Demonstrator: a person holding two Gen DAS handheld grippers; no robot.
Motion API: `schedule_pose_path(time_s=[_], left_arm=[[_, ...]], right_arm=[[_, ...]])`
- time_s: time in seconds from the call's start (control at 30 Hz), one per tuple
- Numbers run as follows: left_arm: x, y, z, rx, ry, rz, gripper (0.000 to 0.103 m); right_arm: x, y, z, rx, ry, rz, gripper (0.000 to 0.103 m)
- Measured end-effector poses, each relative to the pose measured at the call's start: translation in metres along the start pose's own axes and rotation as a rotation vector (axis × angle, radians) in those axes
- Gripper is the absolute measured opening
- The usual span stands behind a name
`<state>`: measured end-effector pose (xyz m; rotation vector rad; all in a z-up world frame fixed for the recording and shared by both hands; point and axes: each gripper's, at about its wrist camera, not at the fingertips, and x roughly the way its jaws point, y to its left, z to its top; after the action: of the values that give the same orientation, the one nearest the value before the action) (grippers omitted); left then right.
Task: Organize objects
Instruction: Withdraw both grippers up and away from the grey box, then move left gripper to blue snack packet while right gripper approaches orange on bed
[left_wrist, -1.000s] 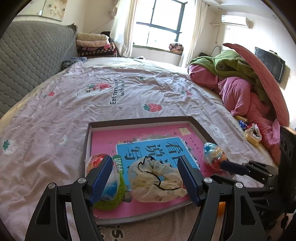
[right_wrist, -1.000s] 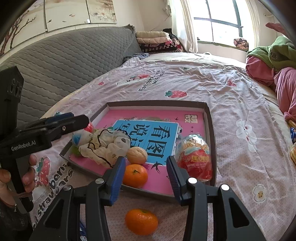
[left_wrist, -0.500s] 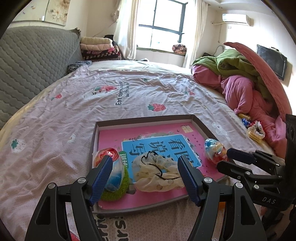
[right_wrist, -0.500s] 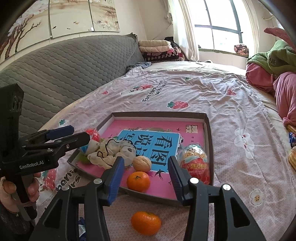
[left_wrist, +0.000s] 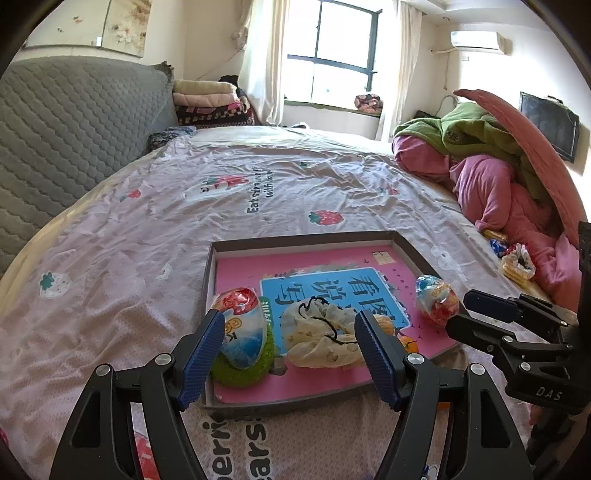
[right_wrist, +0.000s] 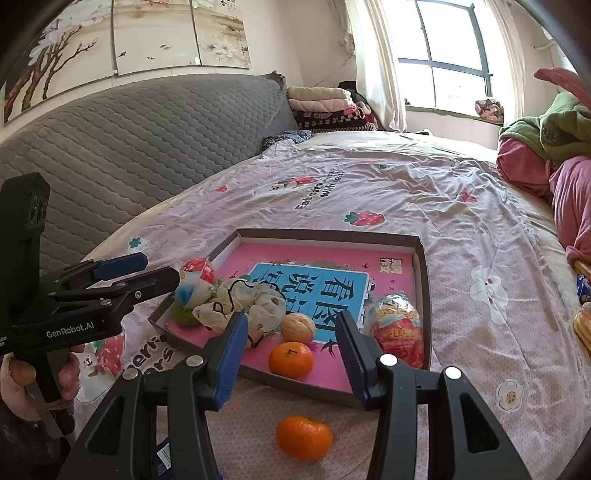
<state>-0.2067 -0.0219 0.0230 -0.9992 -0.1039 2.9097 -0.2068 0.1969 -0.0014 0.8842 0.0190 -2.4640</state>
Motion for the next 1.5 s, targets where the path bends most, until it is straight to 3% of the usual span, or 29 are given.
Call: schedule_pose_path(time_s=[0.53, 1.5], left_arm=[[-0.017, -0.008, -0.009, 0.02, -0.016, 0.004, 0.074], [-0.053, -0.029, -0.064, 0.022, 0.038, -0.039, 0.074]], right_arm=[[-0.013, 0.005, -0.007, -0.003, -0.019, 0.018, 0.061], [-0.033, 0.013, -0.036, -0.016, 0.0, -0.064, 0.064]])
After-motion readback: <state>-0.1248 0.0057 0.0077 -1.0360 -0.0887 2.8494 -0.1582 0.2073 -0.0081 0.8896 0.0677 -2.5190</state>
